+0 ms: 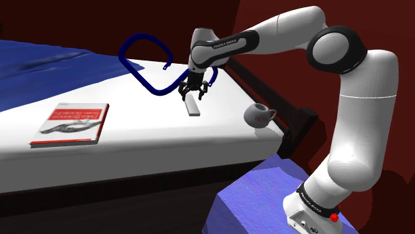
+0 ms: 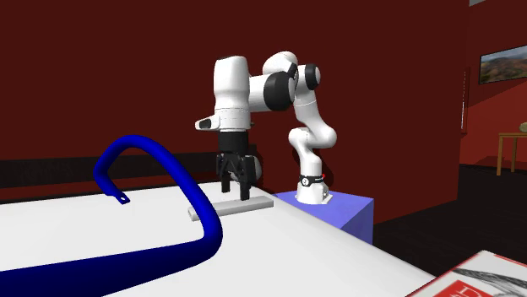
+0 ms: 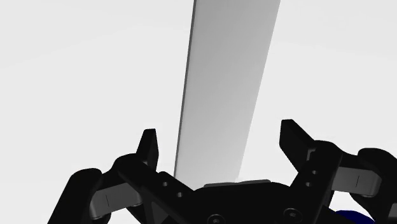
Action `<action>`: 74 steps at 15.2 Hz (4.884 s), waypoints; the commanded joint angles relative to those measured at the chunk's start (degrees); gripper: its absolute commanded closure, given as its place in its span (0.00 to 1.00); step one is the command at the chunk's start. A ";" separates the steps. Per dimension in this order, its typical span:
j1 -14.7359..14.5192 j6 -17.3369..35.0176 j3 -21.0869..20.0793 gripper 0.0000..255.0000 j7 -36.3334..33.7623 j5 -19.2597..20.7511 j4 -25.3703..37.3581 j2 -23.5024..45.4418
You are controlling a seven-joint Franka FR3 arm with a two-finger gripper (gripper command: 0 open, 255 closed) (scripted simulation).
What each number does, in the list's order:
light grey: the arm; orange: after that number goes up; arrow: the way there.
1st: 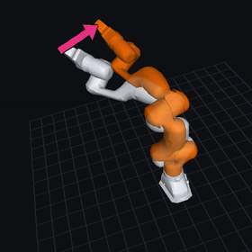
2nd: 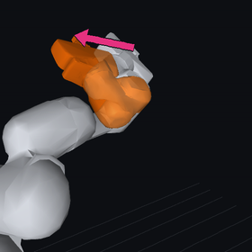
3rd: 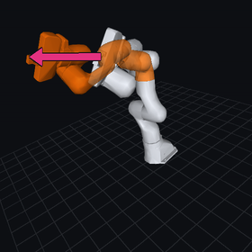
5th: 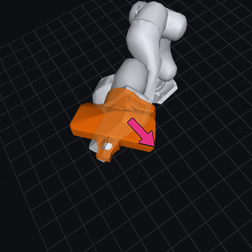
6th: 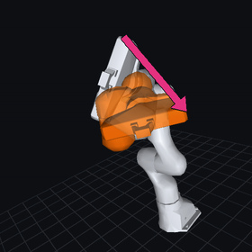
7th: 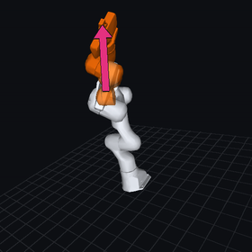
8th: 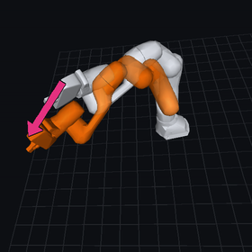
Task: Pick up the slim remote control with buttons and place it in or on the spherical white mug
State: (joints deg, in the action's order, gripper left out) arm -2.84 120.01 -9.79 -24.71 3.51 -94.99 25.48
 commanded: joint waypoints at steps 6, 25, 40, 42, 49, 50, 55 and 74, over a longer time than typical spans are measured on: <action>-0.15 2.84 0.15 0.00 -0.23 0.32 -1.15 1.68; -0.07 0.35 0.01 1.00 -0.10 0.06 0.01 0.34; 0.03 -9.63 -0.35 1.00 0.24 -0.68 6.46 -3.24; 0.02 -11.04 -0.38 1.00 0.26 -0.74 7.59 -3.53; -0.08 -16.16 -0.47 1.00 0.31 -0.88 12.13 -4.12; -0.10 -16.92 -0.48 1.00 0.32 -0.89 12.86 -4.15; 0.57 -18.55 -0.40 1.00 1.08 -1.35 12.05 -6.62; 10.08 -11.74 7.99 1.00 19.51 -5.24 -31.39 -43.19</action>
State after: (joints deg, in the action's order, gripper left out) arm 6.86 108.31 -2.42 -6.21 -1.82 -124.46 -15.76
